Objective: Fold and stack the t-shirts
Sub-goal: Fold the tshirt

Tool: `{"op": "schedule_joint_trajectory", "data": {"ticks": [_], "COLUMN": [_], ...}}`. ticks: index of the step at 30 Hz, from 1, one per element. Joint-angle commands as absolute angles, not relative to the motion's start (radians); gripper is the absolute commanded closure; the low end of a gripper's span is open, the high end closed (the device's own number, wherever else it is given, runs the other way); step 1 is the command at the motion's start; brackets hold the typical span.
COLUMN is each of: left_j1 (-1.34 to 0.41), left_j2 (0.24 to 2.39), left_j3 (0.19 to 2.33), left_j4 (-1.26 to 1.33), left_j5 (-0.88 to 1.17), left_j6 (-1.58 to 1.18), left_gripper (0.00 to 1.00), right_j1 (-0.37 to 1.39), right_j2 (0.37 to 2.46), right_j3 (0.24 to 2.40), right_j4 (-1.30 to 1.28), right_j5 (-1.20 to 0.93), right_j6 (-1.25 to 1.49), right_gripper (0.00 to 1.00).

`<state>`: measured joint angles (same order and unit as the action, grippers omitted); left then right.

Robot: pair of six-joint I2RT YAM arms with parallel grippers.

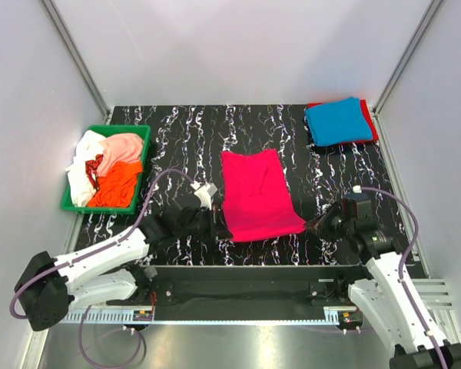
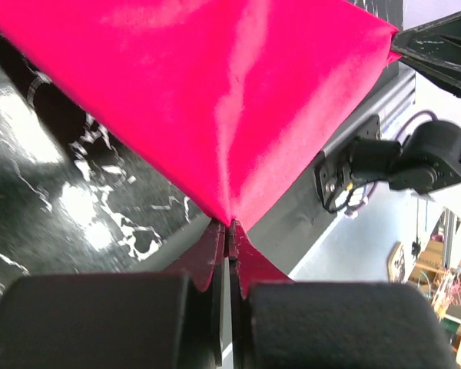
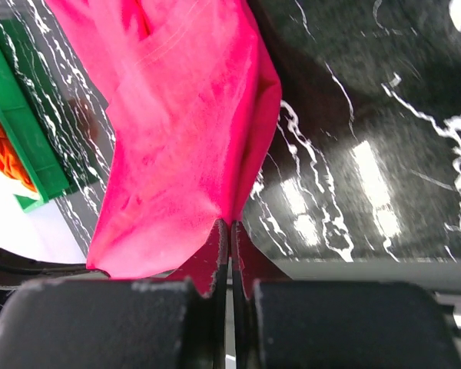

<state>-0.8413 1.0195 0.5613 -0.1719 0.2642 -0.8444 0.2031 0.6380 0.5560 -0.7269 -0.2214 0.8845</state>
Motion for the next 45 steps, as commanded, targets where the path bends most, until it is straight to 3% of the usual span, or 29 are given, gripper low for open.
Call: {"op": "schedule_joint_trajectory", "data": {"ticks": [1,7,16,25,33,41,45], "left_j1": [-0.879,-0.9,-0.812,-0.578,-0.397,-0.278,-0.245], "left_j2": [1.014,1.037,1.201,1.385,1.655,2.036,2.195], "left_j3": [0.609,0.662,0.853,1.06,1.332,1.623,1.753], "left_j4": [-0.233,-0.262,-0.333,-0.341,-0.337,-0.259,-0.247], "left_j5": [0.224,0.151,0.182,0.317,0.414,0.551,0.561], "left_j6": [-0.879,-0.868,-0.782,-0.674,-0.608,-0.584,-0.597], "left_gripper": [1.0,1.0,1.0,1.0,1.0,0.99,0.9], "right_j1": [0.209,0.209,0.209,0.207,0.204,0.19,0.17], "right_j2": [0.588,0.609,0.83,1.23,1.632,2.047,2.248], "right_j3": [0.578,0.629,0.834,1.109,1.498,1.885,2.052], "right_j4": [-0.807,-0.795,-0.706,-0.588,-0.557,-0.546,-0.549], "right_j5": [-0.207,-0.204,-0.172,-0.221,-0.256,-0.345,-0.406], "right_j6": [0.874,0.818,0.706,0.595,0.534,0.517,0.525], "right_gripper": [1.0,1.0,1.0,1.0,1.0,0.9,0.85]}}
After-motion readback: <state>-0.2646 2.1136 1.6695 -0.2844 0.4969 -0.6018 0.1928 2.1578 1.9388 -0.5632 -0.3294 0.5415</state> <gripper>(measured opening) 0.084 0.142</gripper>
